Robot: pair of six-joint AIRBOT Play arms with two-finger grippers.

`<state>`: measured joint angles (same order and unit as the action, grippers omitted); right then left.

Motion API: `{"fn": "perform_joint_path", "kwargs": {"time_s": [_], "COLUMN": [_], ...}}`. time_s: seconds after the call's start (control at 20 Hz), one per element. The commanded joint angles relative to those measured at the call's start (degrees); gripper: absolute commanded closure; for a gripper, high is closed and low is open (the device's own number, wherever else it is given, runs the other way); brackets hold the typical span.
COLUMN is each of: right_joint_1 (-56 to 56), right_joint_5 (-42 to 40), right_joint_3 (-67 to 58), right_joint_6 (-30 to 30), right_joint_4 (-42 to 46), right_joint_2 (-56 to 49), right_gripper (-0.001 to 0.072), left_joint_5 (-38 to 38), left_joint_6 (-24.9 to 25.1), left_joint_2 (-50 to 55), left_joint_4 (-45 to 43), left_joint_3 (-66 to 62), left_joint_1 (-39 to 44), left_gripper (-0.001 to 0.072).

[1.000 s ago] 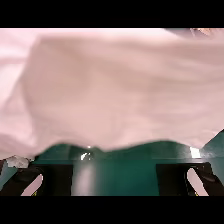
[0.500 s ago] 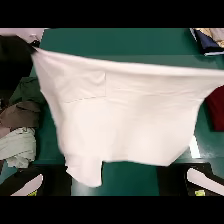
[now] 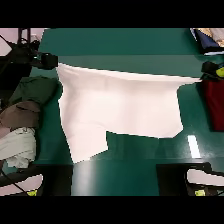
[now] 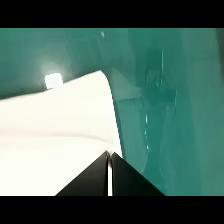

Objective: Fold the shirts.

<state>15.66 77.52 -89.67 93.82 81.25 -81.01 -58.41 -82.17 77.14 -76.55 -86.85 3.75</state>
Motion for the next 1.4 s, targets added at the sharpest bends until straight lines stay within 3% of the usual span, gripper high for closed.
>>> {"fn": "perform_joint_path", "kwargs": {"time_s": [0.0, 0.25, 0.55, 0.95, 1.0, 1.05, 1.1, 1.15, 1.2, 1.25, 1.35], "right_joint_1": [-3.10, -4.48, -5.42, -11.72, -12.07, -12.41, -12.39, -12.39, -12.02, -11.56, -10.21], "right_joint_5": [-10.43, -14.62, -7.43, -13.05, -13.05, -12.98, -12.15, -11.26, -10.25, -8.98, -6.97], "right_joint_3": [1.20, 1.22, 4.59, 16.28, 16.81, 17.09, 17.05, 17.05, 17.05, 17.05, 17.07], "right_joint_6": [0.11, 1.31, 1.25, 1.27, 1.27, 1.27, 1.27, 1.27, 1.27, 1.22, 1.05], "right_joint_4": [-0.11, -0.02, -0.11, -0.17, -0.20, -0.20, -0.22, -0.22, -0.22, -0.20, -0.22], "right_joint_2": [-2.75, -4.79, -5.77, -5.73, -5.73, -5.73, -5.70, -5.40, -4.76, -3.76, -0.92], "right_gripper": [0.0701, 0.0701, 0.0701, 0.0697, 0.0696, 0.0694, 0.0689, 0.0584, 0.0373, 0.0335, 0.0335], "left_joint_5": [8.17, 9.53, -6.58, -11.91, -13.00, -14.19, -15.47, -16.98, -18.18, -19.17, -19.34], "left_joint_6": [0.28, 0.11, 0.13, -0.72, -1.01, -1.11, -2.38, -3.37, -3.50, -4.76, -7.37], "left_joint_2": [2.95, 5.73, 6.29, 6.36, 6.34, 6.29, 6.23, 5.97, 5.33, 4.11, -0.35], "left_joint_4": [-1.01, -7.61, -15.47, -15.02, -15.04, -15.10, -15.93, -16.61, -16.92, -16.90, -15.82], "left_joint_3": [0.13, 0.15, 2.49, 10.60, 10.60, 10.56, 10.56, 10.56, 10.62, 10.64, 12.85], "left_joint_1": [-0.04, -0.04, -0.04, -0.04, -0.04, -0.04, -0.04, -0.04, -0.04, -0.02, -0.02], "left_gripper": [0.0679, 0.0679, 0.0678, 0.0677, 0.0614, 0.0286, 0.0128, 0.0174, 0.0176, 0.0176, 0.0176]}}
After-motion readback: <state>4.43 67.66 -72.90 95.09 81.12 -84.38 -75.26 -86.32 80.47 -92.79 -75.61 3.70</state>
